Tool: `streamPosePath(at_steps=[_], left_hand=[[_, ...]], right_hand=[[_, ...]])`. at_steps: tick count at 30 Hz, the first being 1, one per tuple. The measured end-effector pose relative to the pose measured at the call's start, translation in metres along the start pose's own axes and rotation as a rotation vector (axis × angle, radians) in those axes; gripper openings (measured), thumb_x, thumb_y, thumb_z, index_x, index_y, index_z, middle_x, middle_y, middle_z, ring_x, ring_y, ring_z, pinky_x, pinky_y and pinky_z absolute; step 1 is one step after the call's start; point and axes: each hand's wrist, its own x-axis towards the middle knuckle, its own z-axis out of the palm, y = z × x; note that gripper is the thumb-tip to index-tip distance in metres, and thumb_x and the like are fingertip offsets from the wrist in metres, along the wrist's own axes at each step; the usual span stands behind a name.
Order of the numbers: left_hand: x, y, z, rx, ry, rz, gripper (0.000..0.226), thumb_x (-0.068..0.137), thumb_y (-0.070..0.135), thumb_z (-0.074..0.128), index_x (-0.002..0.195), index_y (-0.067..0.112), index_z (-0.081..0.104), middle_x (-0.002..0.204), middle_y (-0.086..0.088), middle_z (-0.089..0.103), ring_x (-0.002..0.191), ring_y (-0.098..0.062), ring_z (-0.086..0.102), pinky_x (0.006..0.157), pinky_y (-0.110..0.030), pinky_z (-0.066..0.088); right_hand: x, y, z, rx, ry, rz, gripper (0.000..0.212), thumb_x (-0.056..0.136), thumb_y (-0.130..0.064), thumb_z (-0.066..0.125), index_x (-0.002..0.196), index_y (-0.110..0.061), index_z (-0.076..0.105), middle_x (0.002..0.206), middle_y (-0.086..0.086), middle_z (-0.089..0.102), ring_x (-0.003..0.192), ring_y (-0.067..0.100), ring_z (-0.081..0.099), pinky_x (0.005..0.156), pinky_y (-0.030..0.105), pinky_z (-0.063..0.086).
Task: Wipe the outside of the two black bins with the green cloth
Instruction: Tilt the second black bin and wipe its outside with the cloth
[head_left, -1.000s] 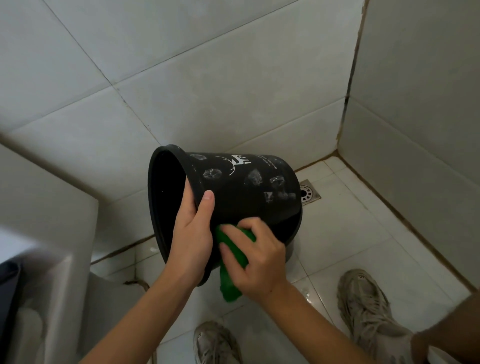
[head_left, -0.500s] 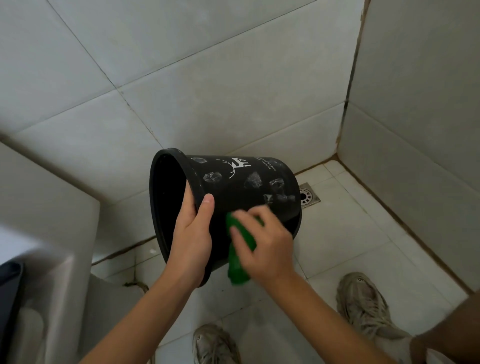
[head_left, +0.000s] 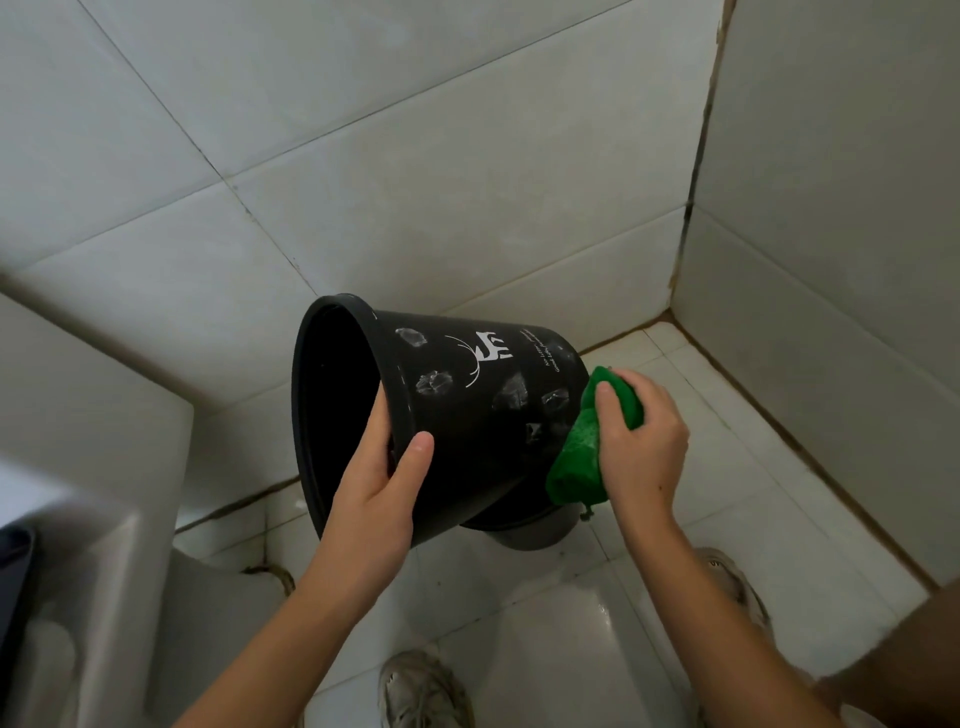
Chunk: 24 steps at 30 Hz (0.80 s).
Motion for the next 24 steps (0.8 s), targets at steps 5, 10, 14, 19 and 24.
streamPosePath(at_steps=[5, 10, 14, 19, 24], left_hand=[[-0.001, 0.004, 0.000, 0.020, 0.048, -0.001, 0.050, 0.098, 0.008, 0.046, 0.141, 0.035, 0.042, 0.117, 0.025, 0.063, 0.109, 0.009, 0.058, 0.086, -0.012, 0.051], [0.016, 0.010, 0.005, 0.099, 0.112, 0.045, 0.063, 0.098, 0.018, 0.050, 0.151, 0.040, 0.024, 0.128, 0.026, 0.055, 0.117, 0.008, 0.053, 0.101, -0.027, 0.045], [0.027, 0.010, 0.002, 0.089, 0.127, 0.053, 0.071, 0.099, 0.014, 0.050, 0.152, 0.046, 0.013, 0.141, 0.019, 0.049, 0.128, -0.006, 0.050, 0.109, -0.044, 0.042], [0.037, 0.010, -0.015, -0.030, 0.172, 0.015, 0.064, 0.097, 0.004, 0.048, 0.149, 0.039, 0.031, 0.131, 0.007, 0.060, 0.112, -0.012, 0.063, 0.093, -0.036, 0.055], [0.038, 0.011, -0.013, -0.120, 0.153, 0.000, 0.061, 0.098, 0.002, 0.048, 0.149, 0.032, 0.034, 0.121, 0.005, 0.066, 0.101, -0.008, 0.069, 0.075, -0.019, 0.057]], right_hand=[[-0.005, 0.005, 0.005, -0.028, -0.065, -0.041, 0.021, 0.090, -0.017, 0.065, 0.110, -0.014, 0.069, 0.101, -0.011, 0.059, 0.091, 0.005, 0.055, 0.074, 0.006, 0.036], [-0.007, 0.008, 0.004, -0.029, -0.063, -0.023, 0.022, 0.090, -0.019, 0.064, 0.112, -0.016, 0.068, 0.103, -0.012, 0.059, 0.092, 0.002, 0.053, 0.073, 0.001, 0.033], [-0.002, 0.014, -0.001, -0.036, -0.049, -0.014, 0.020, 0.091, -0.022, 0.062, 0.110, -0.019, 0.065, 0.104, -0.009, 0.063, 0.091, 0.003, 0.055, 0.073, 0.007, 0.038], [0.015, 0.022, -0.007, -0.108, -0.028, 0.006, 0.013, 0.091, -0.025, 0.062, 0.103, -0.022, 0.062, 0.100, -0.007, 0.062, 0.087, 0.009, 0.055, 0.068, 0.020, 0.041], [0.027, 0.010, 0.012, -0.232, -0.108, -0.050, 0.018, 0.090, -0.032, 0.061, 0.104, -0.021, 0.066, 0.098, -0.004, 0.061, 0.087, 0.014, 0.057, 0.067, 0.024, 0.038]])
